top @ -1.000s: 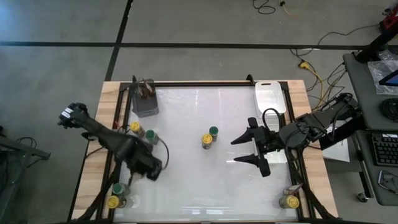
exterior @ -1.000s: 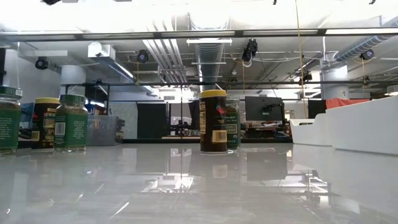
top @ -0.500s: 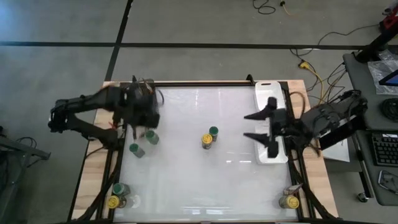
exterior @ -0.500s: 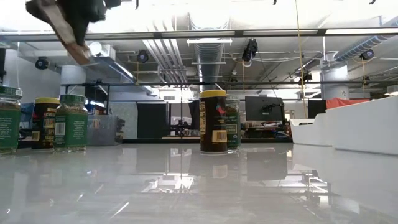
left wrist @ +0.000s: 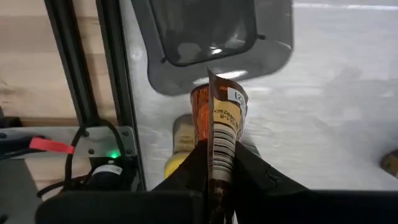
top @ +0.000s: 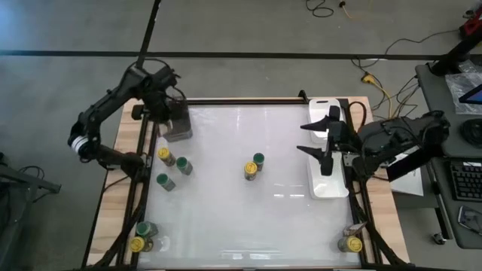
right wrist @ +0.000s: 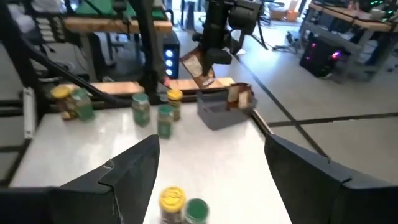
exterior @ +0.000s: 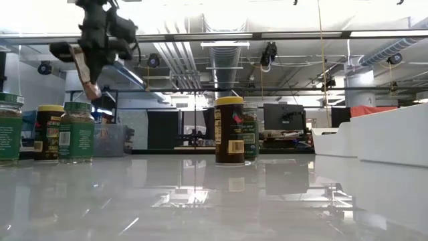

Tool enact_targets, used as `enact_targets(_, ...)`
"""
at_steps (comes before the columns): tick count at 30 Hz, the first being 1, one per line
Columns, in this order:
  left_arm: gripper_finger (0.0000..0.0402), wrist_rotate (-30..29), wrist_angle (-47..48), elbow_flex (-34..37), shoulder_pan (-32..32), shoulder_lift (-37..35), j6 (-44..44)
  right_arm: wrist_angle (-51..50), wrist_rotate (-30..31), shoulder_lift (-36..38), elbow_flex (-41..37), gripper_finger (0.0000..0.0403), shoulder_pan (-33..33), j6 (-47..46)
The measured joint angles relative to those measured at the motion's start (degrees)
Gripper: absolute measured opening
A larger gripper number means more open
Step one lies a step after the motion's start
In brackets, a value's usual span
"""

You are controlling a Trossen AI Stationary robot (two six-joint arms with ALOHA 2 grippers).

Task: Sort spices by type
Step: Put the orange seasoning bag into the black bin

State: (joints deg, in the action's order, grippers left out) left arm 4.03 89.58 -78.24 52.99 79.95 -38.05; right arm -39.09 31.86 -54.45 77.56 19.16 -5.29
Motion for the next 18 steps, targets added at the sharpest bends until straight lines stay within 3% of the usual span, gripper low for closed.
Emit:
enact_targets(8,0.0022,0.55,0.10,-0.06,4.72,7.41,5.05,-4.10,-1.75,1.40,0.00,0.0284,-4.32,1.09)
enact_targets(18,0.0022,0.03,-4.08,-0.04,7.79,13.76,6.92,-4.37,-4.48,2.51,0.00,0.0286,-14.15,3.52)
